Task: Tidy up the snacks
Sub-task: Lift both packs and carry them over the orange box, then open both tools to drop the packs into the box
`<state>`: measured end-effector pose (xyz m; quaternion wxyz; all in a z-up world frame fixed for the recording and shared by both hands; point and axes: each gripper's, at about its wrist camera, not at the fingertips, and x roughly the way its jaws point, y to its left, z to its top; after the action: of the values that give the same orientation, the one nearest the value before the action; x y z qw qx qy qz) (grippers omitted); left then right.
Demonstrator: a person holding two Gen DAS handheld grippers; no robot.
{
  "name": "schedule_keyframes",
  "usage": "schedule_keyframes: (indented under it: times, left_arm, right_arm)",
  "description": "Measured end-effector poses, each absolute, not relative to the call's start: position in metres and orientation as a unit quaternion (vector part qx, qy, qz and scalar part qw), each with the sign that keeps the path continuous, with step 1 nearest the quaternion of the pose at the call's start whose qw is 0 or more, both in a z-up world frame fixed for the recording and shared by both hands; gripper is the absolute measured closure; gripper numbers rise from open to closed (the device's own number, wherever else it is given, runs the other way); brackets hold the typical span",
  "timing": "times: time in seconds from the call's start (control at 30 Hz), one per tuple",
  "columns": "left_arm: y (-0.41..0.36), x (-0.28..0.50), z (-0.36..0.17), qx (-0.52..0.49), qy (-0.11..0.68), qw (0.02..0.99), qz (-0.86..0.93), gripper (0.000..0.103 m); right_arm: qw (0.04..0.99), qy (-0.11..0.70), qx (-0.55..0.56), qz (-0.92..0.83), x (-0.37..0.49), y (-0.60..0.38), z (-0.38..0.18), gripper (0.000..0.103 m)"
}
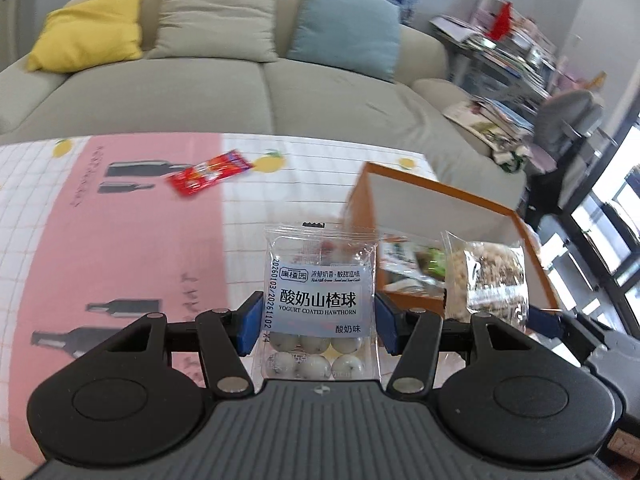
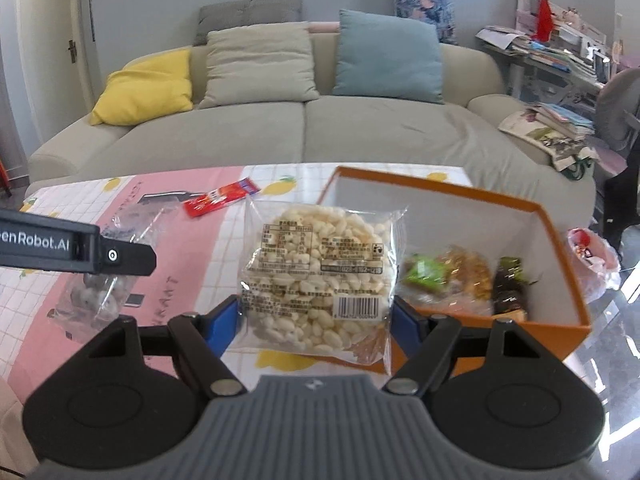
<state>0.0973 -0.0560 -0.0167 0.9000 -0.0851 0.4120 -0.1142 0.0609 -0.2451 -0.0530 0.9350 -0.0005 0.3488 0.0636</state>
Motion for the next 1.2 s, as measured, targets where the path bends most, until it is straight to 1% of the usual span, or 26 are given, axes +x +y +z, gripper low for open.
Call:
schedule_keyframes:
  times: [0.33,0.53,0.9,1.07,1.2]
  left_arm:
    - [-0.126,0.141,0.001,-0.032,0.415,0.889,-0.188,0.038]
    - [-0.163,0.175,-0.001,0.015,0.422,0.882,-0.210,0.038]
    - [-0.211,0.223,-0.036,0.102,0.464,0.848,-0.233,0.038]
    - [-0.224,0.235,-0.057,0.140,0.481,0.831,-0.242,0.038]
    - [-0.230,0.245,-0.070,0.152,0.496,0.821,-0.239,0.038]
  right_arm:
    - [0.930,0.366,-0.023,0.032,0.092,-0.310,-0.027,0.027]
    - [0.917,0.398,-0.025,0.012,0.132,-0.351,-0.023,0.027]
    - [0.867,0.493,-0.075,0.014,0.197,-0.377,-0.068,0.027]
    - [0.852,0.515,-0.095,0.020,0.212,-0.376,-0.088,0.027]
    - [0.839,0.535,-0.091,0.031,0.220,-0.377,-0.100,0.027]
